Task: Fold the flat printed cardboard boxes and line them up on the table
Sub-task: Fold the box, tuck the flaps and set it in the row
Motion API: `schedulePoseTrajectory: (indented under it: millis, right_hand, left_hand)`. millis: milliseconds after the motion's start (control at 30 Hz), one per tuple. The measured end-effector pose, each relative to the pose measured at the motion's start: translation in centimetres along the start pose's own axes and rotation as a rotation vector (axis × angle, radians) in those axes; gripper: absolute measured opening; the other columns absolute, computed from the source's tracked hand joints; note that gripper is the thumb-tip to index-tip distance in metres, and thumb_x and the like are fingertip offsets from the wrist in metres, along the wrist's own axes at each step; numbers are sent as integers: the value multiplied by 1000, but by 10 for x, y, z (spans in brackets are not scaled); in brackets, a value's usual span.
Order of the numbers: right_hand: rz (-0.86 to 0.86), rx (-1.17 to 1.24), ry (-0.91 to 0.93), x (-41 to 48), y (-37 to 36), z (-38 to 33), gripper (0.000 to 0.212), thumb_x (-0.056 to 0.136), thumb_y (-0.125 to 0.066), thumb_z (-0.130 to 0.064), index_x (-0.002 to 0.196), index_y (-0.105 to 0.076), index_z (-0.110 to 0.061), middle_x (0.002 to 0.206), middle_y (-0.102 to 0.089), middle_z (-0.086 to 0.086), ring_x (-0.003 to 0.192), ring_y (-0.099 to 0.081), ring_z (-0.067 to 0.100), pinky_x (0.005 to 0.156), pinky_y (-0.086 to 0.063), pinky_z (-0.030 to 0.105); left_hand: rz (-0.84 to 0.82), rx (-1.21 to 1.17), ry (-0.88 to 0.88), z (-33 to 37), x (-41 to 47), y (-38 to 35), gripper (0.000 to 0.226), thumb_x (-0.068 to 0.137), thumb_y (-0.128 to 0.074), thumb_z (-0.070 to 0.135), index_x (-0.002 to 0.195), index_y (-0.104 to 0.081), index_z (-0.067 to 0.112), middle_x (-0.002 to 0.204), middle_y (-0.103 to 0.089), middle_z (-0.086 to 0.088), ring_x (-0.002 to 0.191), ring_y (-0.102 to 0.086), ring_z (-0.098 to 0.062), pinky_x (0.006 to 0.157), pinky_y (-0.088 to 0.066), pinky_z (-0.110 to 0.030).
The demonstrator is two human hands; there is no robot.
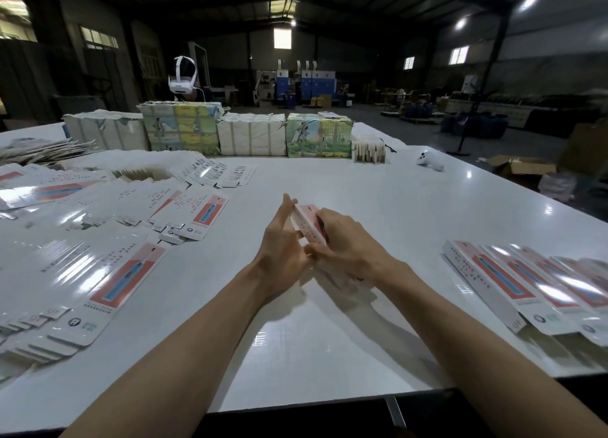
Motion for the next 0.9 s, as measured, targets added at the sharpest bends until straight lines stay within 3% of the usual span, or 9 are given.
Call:
schedulePoseTrajectory:
  millis: [100, 200, 333, 400, 433, 533, 733, 900]
  right_hand:
    - [71, -109, -11, -17, 8, 0, 28, 99, -70, -29, 103, -43, -22, 100, -57, 2, 74, -57, 16, 61, -38, 16]
    - [86, -175, -93, -39, 14, 10, 23, 101, -68, -29, 114, -52, -17, 100, -53, -2, 71, -51, 12, 56, -32, 13]
    - [119, -200, -286, -70, 30, 39, 42, 99, -72, -31, 131, -54, -12, 109, -59, 2, 86, -61, 17, 77, -49, 24]
    - [117, -151, -406, -85, 43, 58, 34, 100, -69, -29, 126, -54, -12, 111, -59, 5, 92, -64, 21, 82, -52, 32]
    - [88, -164, -462, -94, 47, 68, 32, 101, -66, -27, 127, -54, -12, 118, -60, 8, 102, -64, 25, 91, -54, 38]
    - [52, -362, -543, -117, 56, 92, 45, 105, -56, -28, 145, -48, -9, 148, -47, 11, 139, -47, 29, 119, -38, 43]
    - [67, -433, -616, -148, 74, 111, 42, 104, -52, -20, 144, -48, -6, 139, -49, 18, 125, -51, 35, 103, -48, 45]
    - [77, -542, -570, -140, 83, 104, 35, 104, -62, -31, 135, -56, -16, 139, -54, 5, 125, -54, 20, 111, -46, 36]
  left_hand:
    - [-11, 19, 39, -4, 2, -2, 76, 90, -54, 76, 153, -45, 36, 138, -65, -11, 112, -74, -32, 88, -61, -49]
    - [-26, 99, 87, -9, 5, 0, 75, 94, -53, 75, 150, -51, 26, 142, -61, -14, 120, -70, -38, 100, -57, -53]
    - [-17, 138, 73, -10, 7, 3, 63, 97, -57, 65, 134, -70, 16, 134, -70, -14, 120, -70, -34, 100, -58, -48]
    - [-29, 159, 65, -10, 7, 2, 57, 98, -60, 59, 130, -74, 14, 131, -71, -15, 119, -71, -33, 98, -59, -45]
    - [-35, 172, 64, -10, 7, 3, 55, 98, -62, 56, 128, -74, 13, 129, -72, -15, 118, -71, -32, 98, -59, -44]
    - [-65, 189, 61, -10, 4, 0, 52, 97, -66, 51, 128, -74, 10, 125, -71, -16, 115, -71, -31, 97, -58, -41]
    - [-103, 183, 61, -9, 0, -4, 50, 86, -75, 40, 126, -76, 10, 122, -71, -15, 112, -72, -29, 97, -58, -36]
    - [-133, 239, 56, -11, 1, -3, 32, 97, -72, 27, 125, -76, 12, 118, -72, -13, 113, -72, -26, 93, -59, -30]
Point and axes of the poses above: each hand's wrist, its own x-axis towards the middle knuckle, its own y-axis out of the back of the hand, z = x × y, the point moved 1 cm from there along x, towards the middle knuckle
